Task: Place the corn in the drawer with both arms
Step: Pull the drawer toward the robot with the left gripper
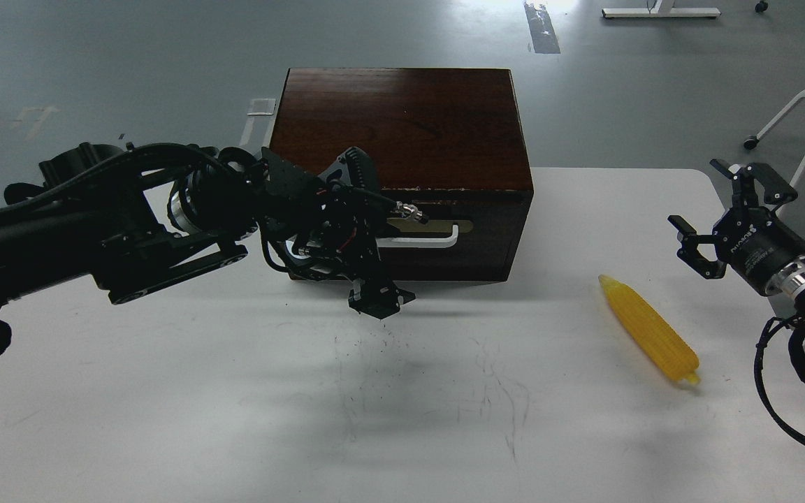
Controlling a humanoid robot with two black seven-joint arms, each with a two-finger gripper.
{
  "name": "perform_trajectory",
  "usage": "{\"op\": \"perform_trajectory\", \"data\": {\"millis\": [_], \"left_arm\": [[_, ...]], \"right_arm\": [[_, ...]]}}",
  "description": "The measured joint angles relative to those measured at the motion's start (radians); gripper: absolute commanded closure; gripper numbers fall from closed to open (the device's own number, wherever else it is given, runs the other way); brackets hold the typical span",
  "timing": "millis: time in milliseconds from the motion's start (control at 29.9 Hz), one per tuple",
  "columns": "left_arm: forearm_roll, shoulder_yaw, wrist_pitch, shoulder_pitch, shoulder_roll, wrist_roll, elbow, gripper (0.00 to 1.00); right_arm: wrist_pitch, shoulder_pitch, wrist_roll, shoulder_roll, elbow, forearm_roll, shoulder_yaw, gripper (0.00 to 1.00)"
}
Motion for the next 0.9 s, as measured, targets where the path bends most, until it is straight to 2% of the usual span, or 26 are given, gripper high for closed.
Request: {"op": "perform_trajectory", "data": {"millis": [902], "left_arm": [[-0.001, 0.030, 0.000, 0.010, 0.127, -0.001, -0.256, 0.01]], "right_arm": [[0.000, -0.008, 0.000, -0.004, 0.000, 0.000, 0.000, 0.00]]}}
